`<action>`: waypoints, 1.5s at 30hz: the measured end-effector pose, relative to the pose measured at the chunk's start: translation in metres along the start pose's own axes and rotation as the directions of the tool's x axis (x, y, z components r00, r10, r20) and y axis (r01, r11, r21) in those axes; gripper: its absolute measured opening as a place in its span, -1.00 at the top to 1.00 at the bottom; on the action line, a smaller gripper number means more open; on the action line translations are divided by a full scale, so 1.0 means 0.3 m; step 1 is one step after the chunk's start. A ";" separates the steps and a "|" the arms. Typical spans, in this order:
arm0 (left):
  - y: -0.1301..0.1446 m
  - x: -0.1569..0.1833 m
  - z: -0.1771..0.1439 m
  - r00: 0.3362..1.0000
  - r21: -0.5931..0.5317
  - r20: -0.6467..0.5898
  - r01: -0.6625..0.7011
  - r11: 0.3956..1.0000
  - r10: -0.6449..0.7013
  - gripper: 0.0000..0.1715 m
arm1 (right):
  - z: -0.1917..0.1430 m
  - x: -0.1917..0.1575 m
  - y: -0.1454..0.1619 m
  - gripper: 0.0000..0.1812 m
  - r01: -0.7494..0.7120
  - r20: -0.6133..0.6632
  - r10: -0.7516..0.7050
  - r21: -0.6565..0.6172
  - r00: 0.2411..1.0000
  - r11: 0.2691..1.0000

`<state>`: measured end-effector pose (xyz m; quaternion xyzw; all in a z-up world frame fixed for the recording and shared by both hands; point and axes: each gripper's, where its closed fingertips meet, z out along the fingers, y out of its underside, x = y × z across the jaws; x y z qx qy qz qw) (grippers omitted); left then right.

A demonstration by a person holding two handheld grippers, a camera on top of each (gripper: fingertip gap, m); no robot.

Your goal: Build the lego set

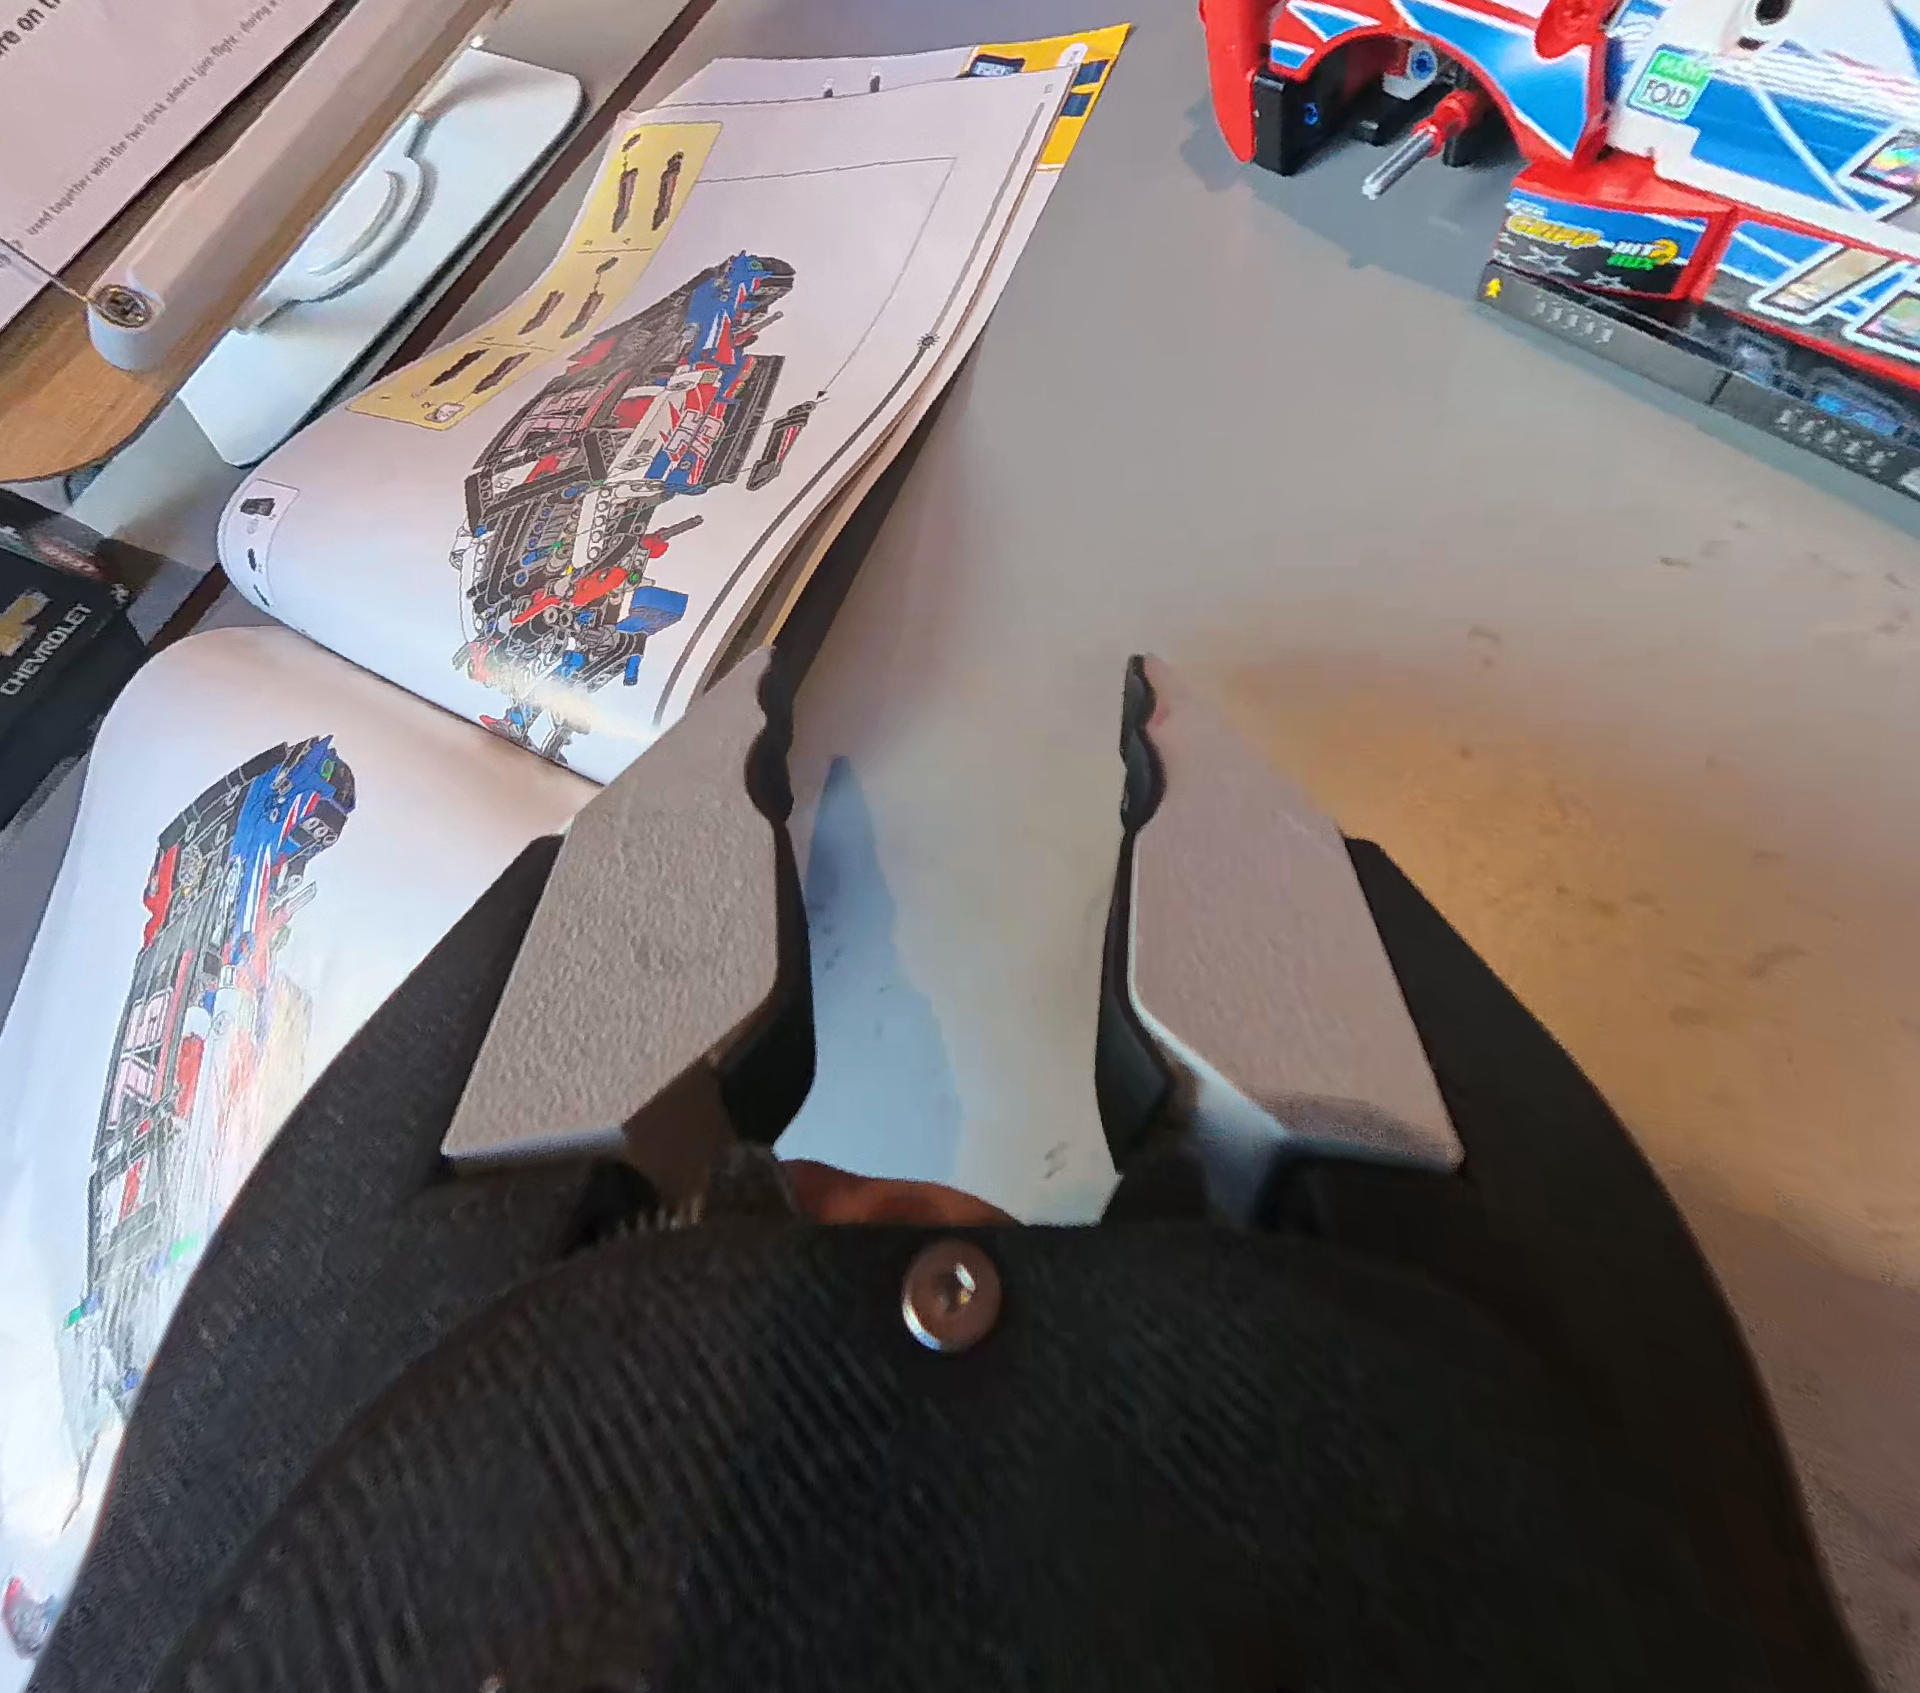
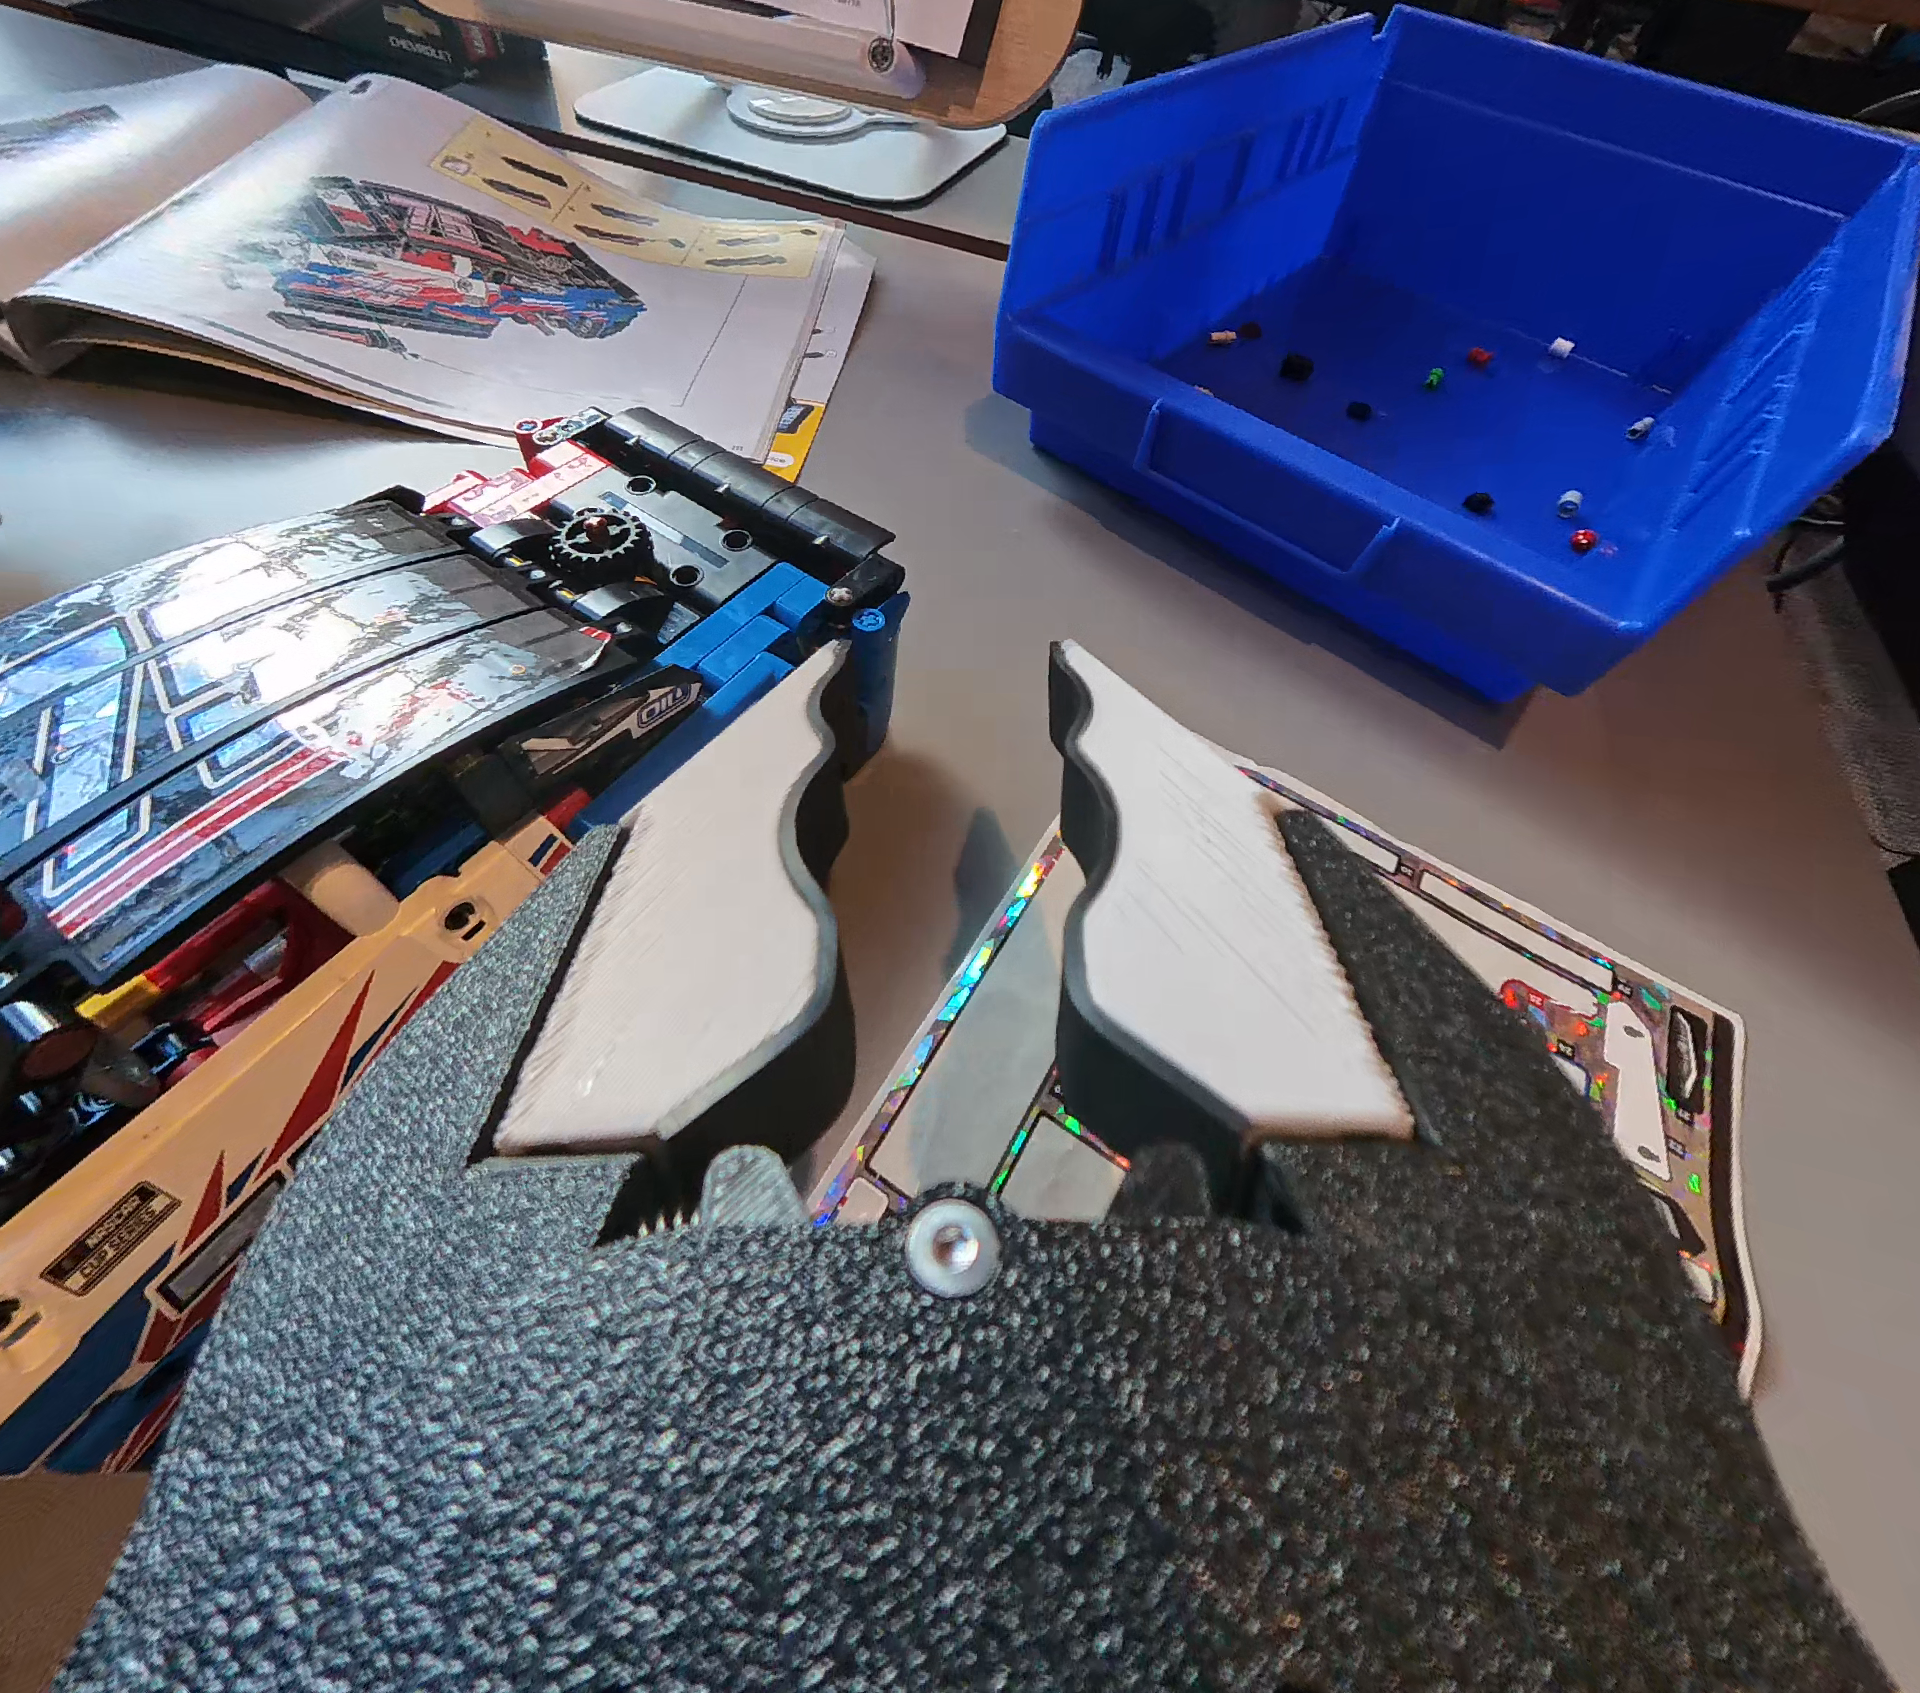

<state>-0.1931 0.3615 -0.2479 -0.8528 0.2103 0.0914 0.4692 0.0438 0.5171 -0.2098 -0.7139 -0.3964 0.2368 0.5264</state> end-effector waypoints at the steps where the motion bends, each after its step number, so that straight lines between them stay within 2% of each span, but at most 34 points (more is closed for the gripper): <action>1: 0.003 0.004 0.003 1.000 -0.009 0.000 -0.011 1.000 0.011 0.29 | 0.000 0.000 -0.001 0.59 -0.002 0.000 0.002 0.001 1.000 1.000; 12: 0.015 0.043 -0.004 0.989 -0.028 0.026 -0.144 0.989 0.145 0.29 | -0.014 0.009 -0.017 0.59 -0.039 0.013 0.038 0.042 0.999 0.998; 26: 0.009 0.082 -0.020 0.980 -0.015 0.025 -0.196 0.981 0.196 0.35 | -0.006 -0.002 -0.010 0.58 -0.013 0.016 0.012 0.025 1.000 1.000; 32: -0.016 0.095 -0.025 0.973 0.027 0.039 -0.229 0.973 0.228 0.37 | 0.002 -0.005 -0.002 0.58 0.002 0.008 -0.002 0.005 1.000 1.000; 40: -0.018 0.096 -0.022 0.959 0.027 0.075 -0.275 0.961 0.272 0.41 | 0.002 -0.026 -0.002 0.65 0.070 -0.002 -0.070 0.002 0.998 0.998; 43: -0.021 0.097 -0.022 0.957 0.033 0.079 -0.282 0.959 0.279 0.44 | -0.008 -0.032 -0.013 0.83 0.090 -0.007 -0.090 0.028 0.996 0.996; 45: -0.022 0.100 -0.022 0.956 0.034 0.079 -0.287 0.957 0.284 0.44 | -0.012 -0.034 -0.017 0.85 0.096 -0.009 -0.095 0.038 0.995 0.995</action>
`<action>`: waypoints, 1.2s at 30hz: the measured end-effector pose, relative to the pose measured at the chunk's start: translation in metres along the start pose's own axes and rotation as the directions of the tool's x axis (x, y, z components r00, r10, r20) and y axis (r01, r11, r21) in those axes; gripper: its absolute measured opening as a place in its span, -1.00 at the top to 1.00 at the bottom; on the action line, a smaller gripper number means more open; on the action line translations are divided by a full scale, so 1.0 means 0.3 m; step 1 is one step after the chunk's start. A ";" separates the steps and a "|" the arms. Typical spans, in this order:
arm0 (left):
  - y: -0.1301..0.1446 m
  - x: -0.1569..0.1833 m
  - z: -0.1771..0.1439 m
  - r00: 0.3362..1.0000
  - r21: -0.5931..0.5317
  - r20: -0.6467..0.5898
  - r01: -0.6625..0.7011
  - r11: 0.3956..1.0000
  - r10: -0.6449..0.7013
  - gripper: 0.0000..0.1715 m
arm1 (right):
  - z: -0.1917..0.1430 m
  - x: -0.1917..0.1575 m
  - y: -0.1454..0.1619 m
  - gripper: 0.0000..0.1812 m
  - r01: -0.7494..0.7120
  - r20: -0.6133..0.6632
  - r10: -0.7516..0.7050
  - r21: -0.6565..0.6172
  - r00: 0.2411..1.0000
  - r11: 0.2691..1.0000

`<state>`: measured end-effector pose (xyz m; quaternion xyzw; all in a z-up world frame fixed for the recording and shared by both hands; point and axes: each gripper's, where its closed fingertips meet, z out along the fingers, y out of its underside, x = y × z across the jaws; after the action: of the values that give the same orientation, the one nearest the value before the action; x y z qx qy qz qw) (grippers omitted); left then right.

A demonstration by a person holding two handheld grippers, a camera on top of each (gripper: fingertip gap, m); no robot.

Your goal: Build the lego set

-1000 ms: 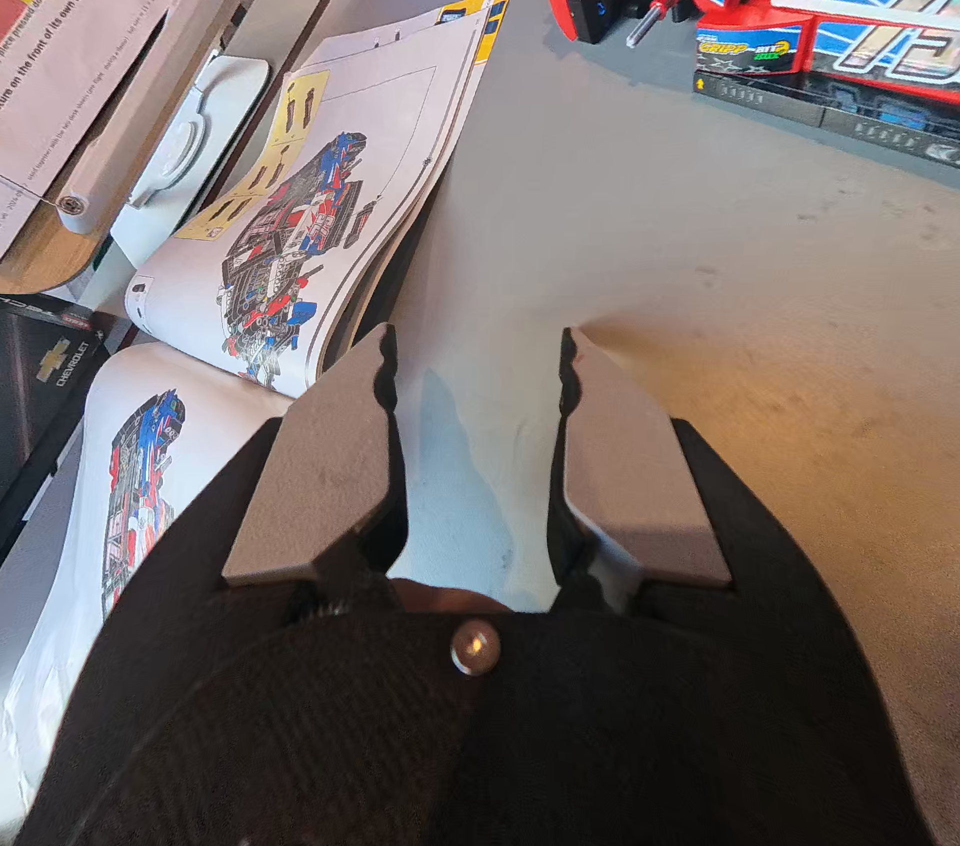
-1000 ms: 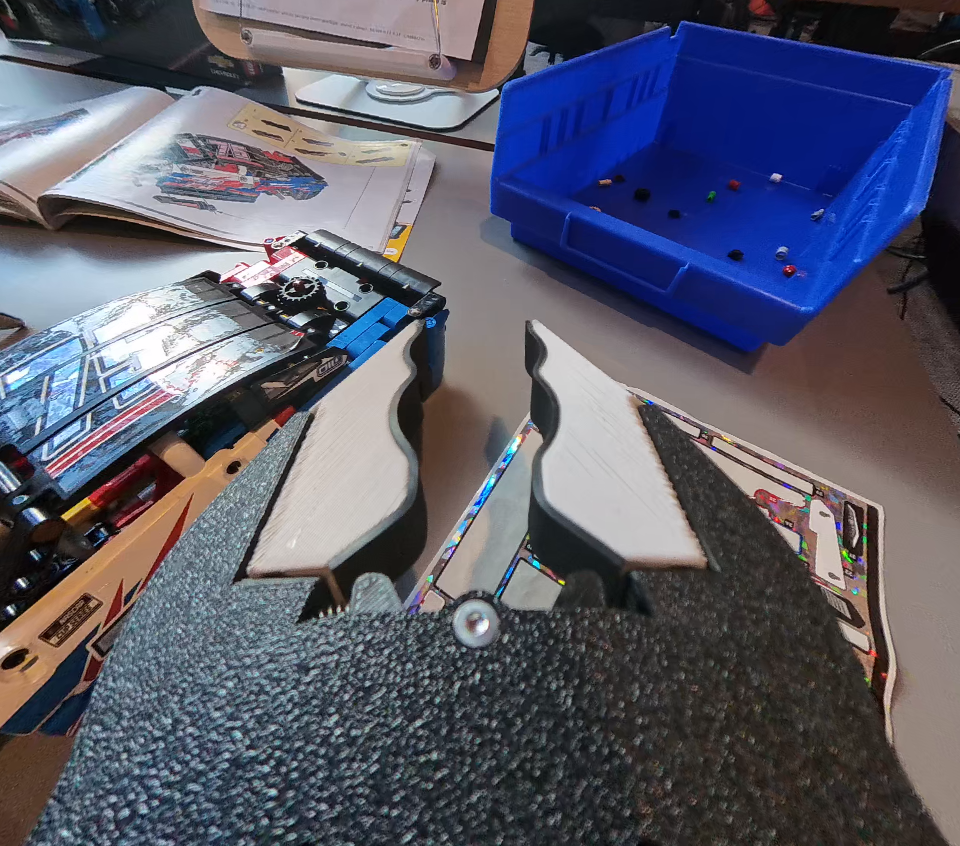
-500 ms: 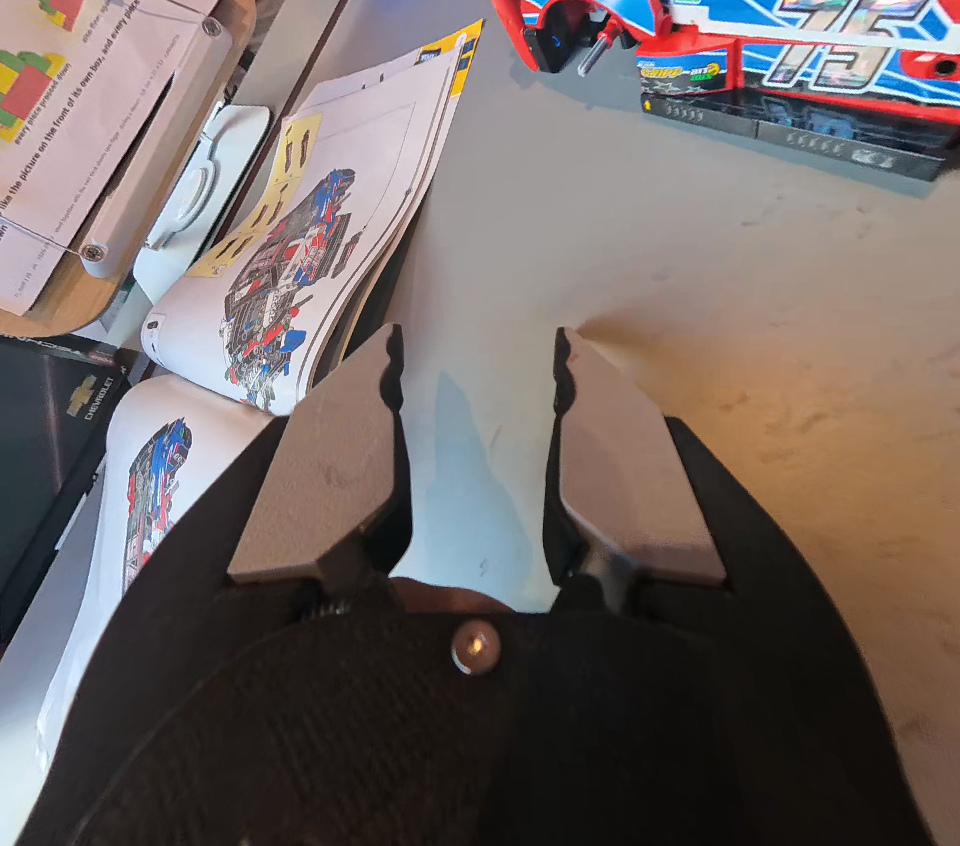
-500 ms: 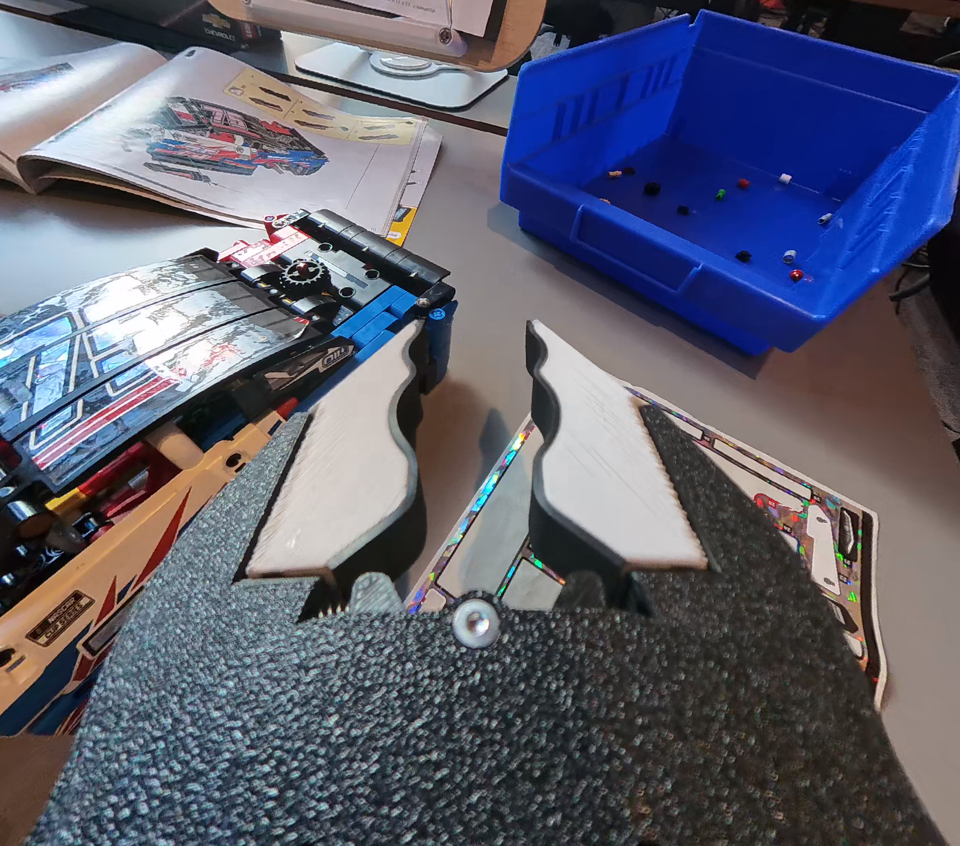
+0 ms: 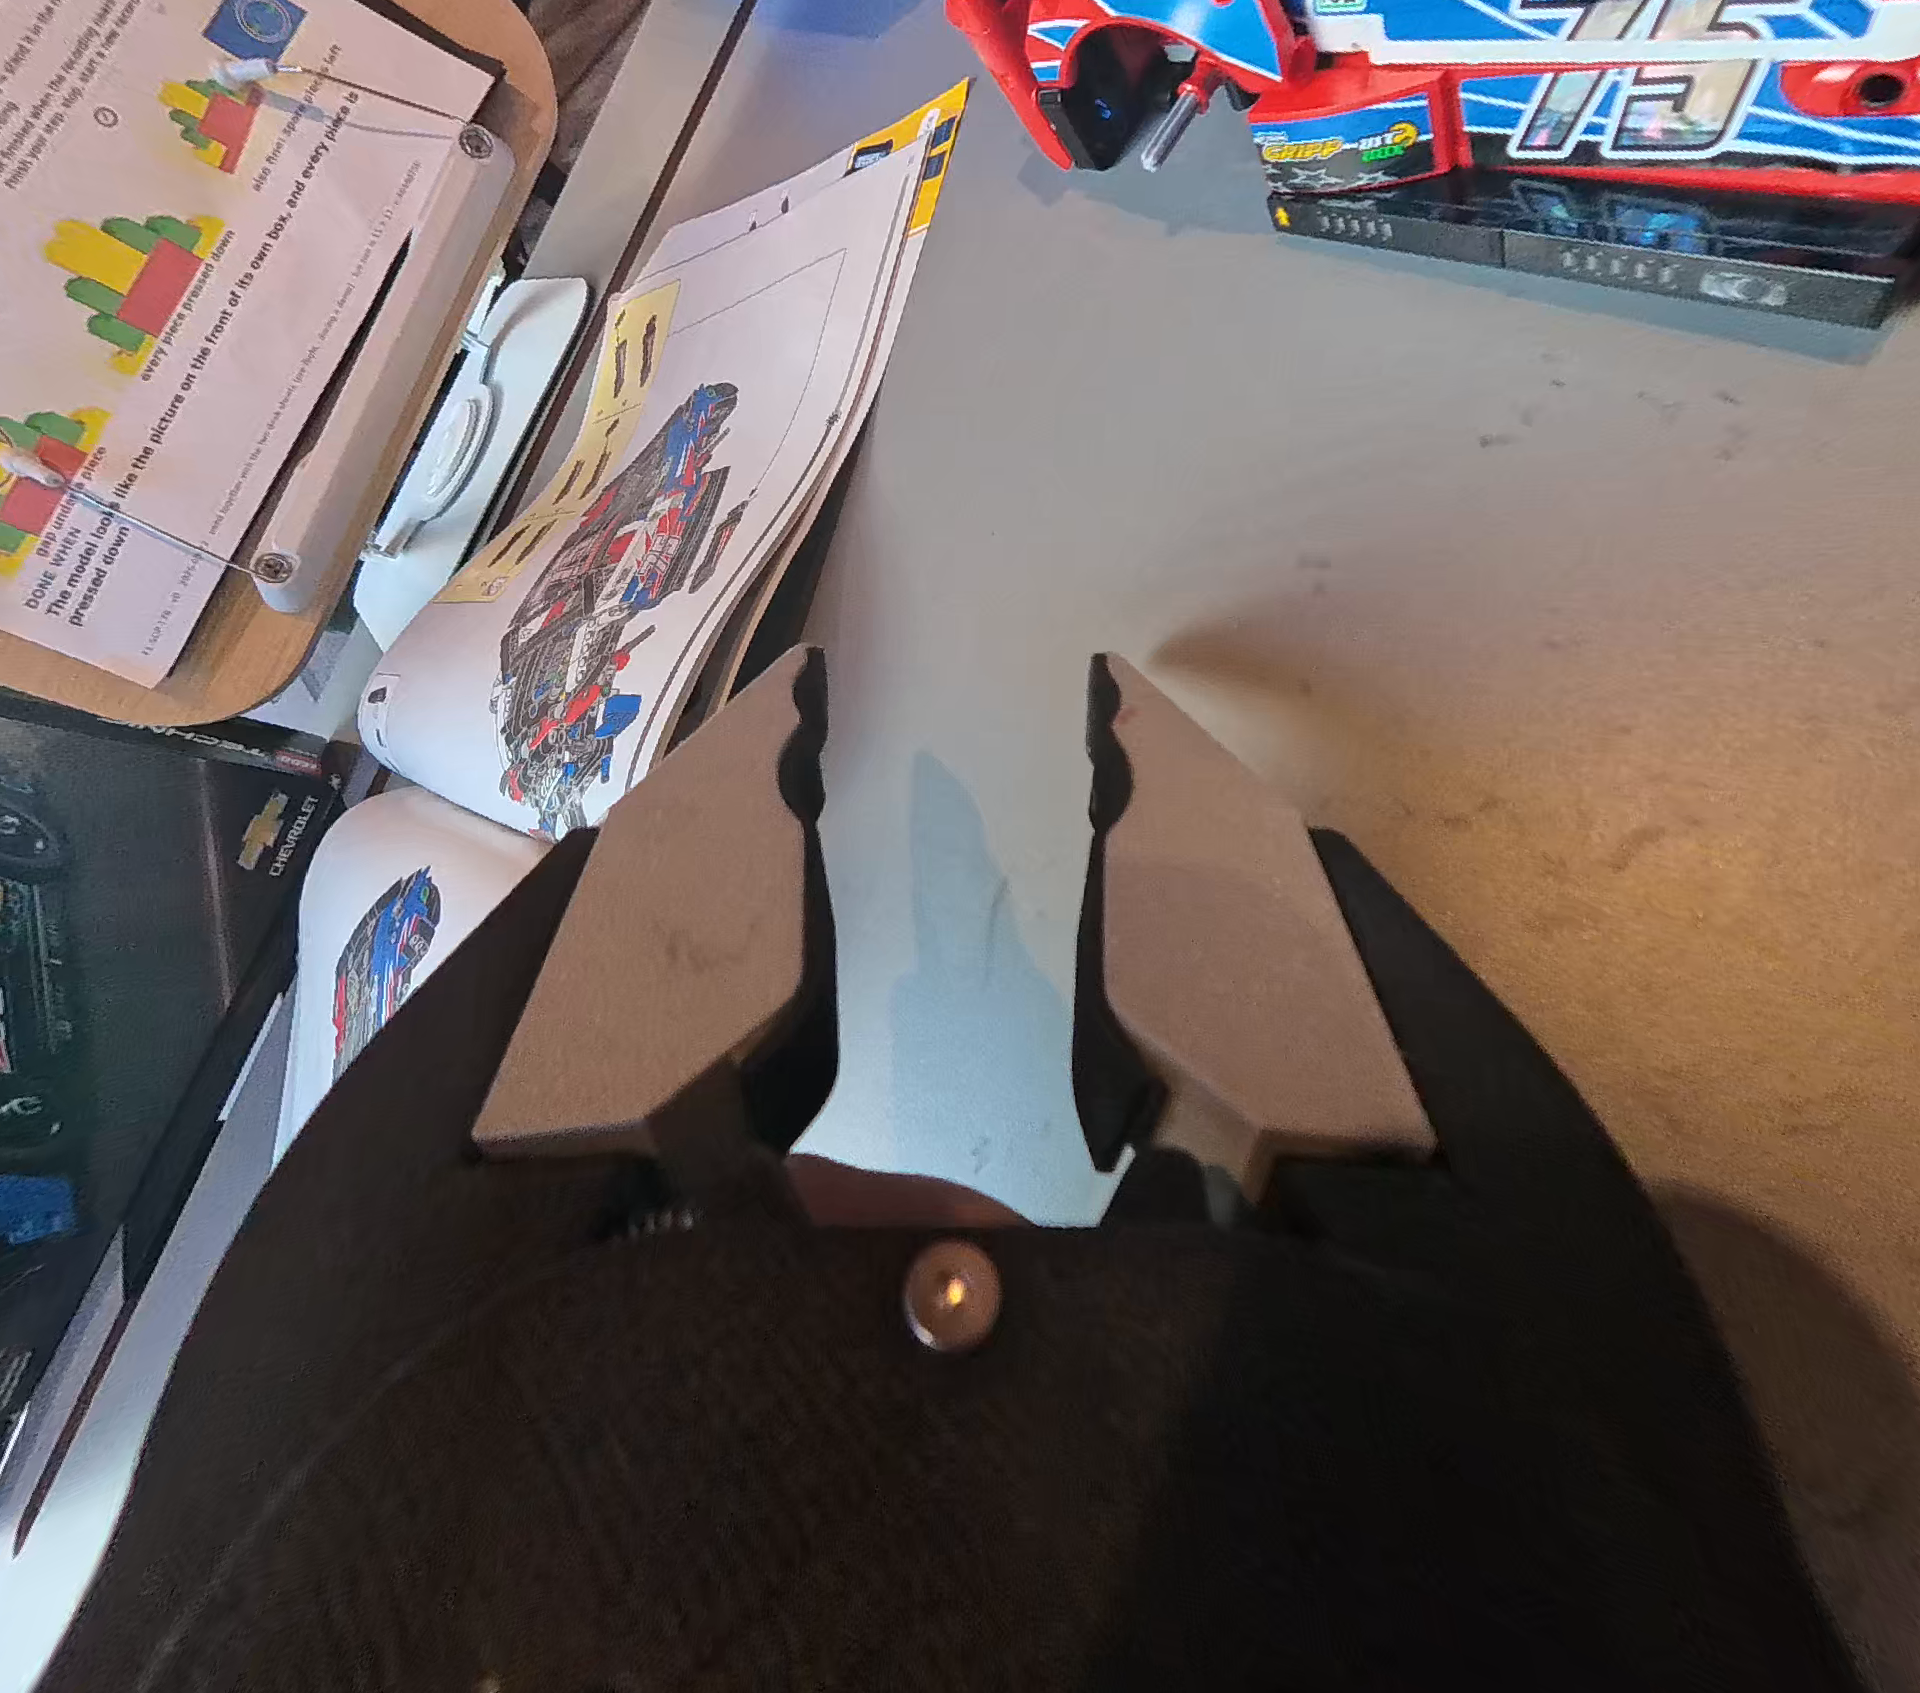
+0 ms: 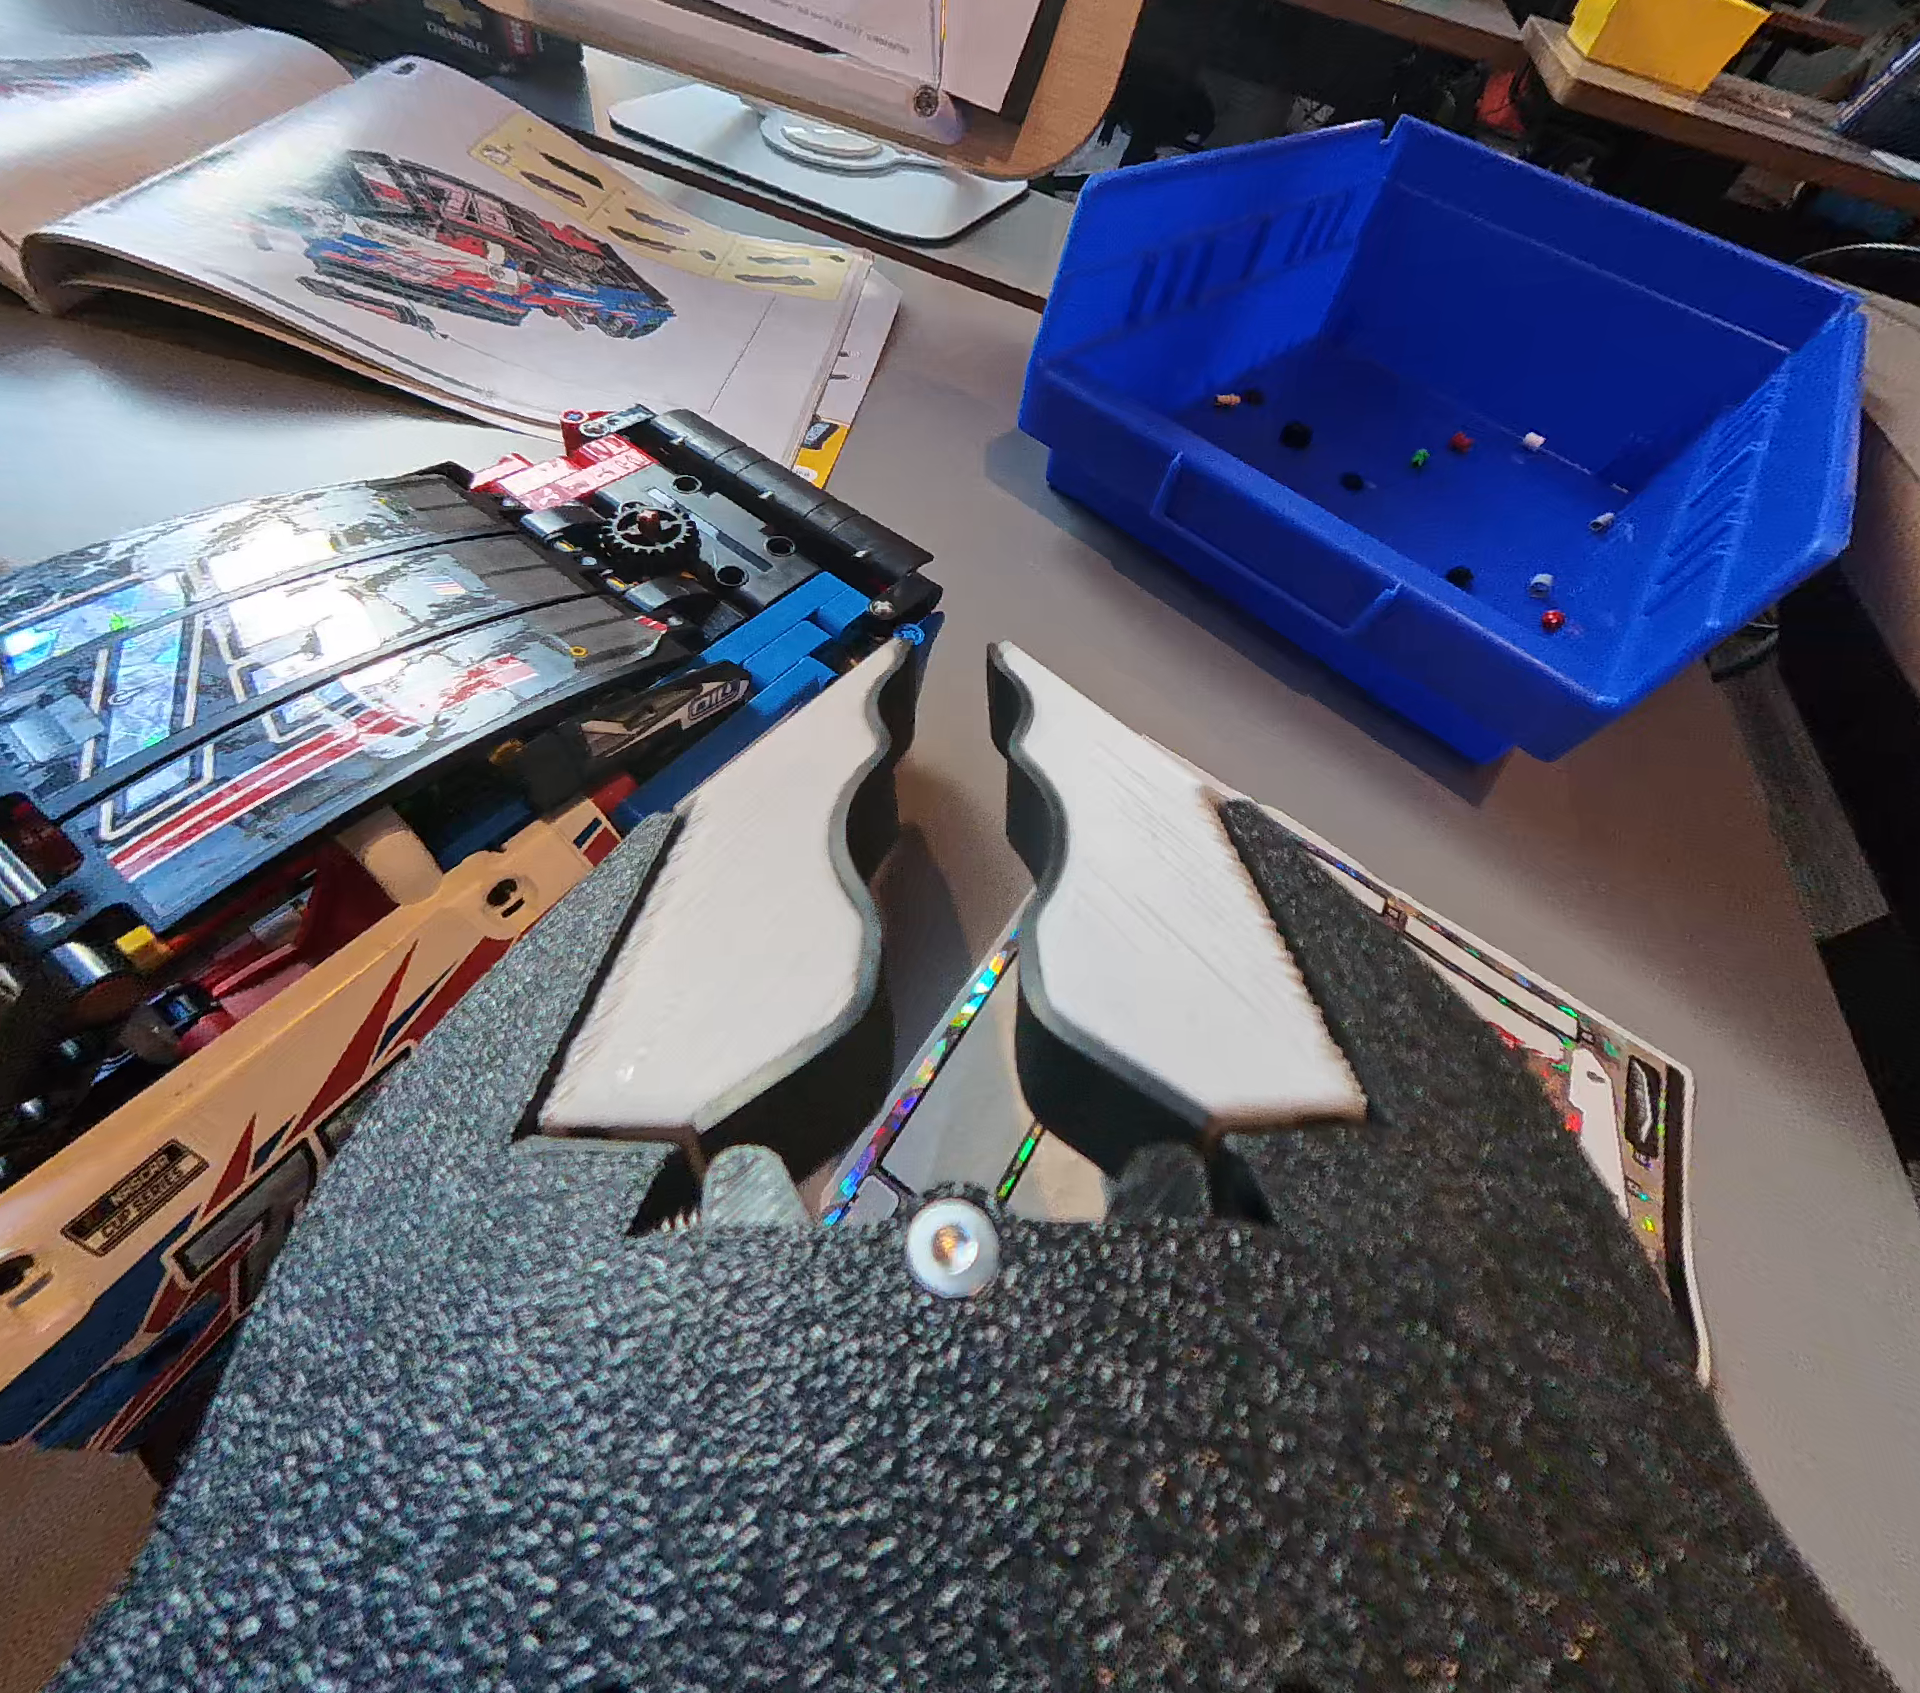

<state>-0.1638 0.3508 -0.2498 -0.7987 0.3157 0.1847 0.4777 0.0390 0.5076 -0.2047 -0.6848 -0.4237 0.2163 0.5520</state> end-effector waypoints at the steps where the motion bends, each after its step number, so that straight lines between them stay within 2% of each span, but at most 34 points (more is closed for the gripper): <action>1: 0.000 0.001 0.000 1.000 0.000 0.000 -0.003 1.000 0.003 0.44 | 0.001 0.000 0.001 0.85 -0.002 0.001 0.002 -0.003 1.000 1.000; 14: -0.004 0.019 -0.003 0.999 0.003 -0.003 -0.040 0.999 0.040 0.46 | 0.005 -0.007 0.003 0.85 -0.002 0.018 0.002 -0.014 1.000 1.000; 19: 0.003 0.032 -0.063 0.999 0.054 -0.041 -0.017 0.998 0.019 0.45 | -0.003 0.003 -0.004 0.85 0.001 0.004 -0.001 0.005 1.000 1.000; 22: 0.045 0.014 -0.124 0.997 0.084 -0.073 0.012 0.996 -0.006 0.47 | -0.001 0.008 -0.002 0.83 -0.018 0.011 0.018 0.001 1.000 1.000; 25: 0.102 -0.005 -0.184 0.987 0.140 -0.157 0.004 0.990 0.018 0.57 | -0.003 -0.014 -0.004 0.77 -0.028 0.073 0.028 0.004 0.997 1.000; 29: 0.188 -0.070 -0.241 0.991 0.156 -0.129 -0.011 0.988 0.032 0.62 | -0.012 0.006 -0.013 0.77 -0.050 0.044 0.049 0.030 0.998 0.998; 32: 0.205 -0.092 -0.266 0.993 0.164 -0.120 0.021 0.986 -0.001 0.64 | -0.017 0.032 -0.023 0.67 -0.075 0.005 0.075 0.056 0.997 0.996; 36: 0.216 -0.101 -0.259 0.995 0.137 -0.095 0.020 0.990 -0.007 0.67 | -0.025 0.064 -0.048 0.66 -0.104 -0.037 0.109 0.115 0.993 0.988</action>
<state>-0.2304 0.2701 -0.2367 -0.7738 0.3444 0.1213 0.5176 0.0503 0.5194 -0.1859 -0.6787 -0.3618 0.2542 0.5864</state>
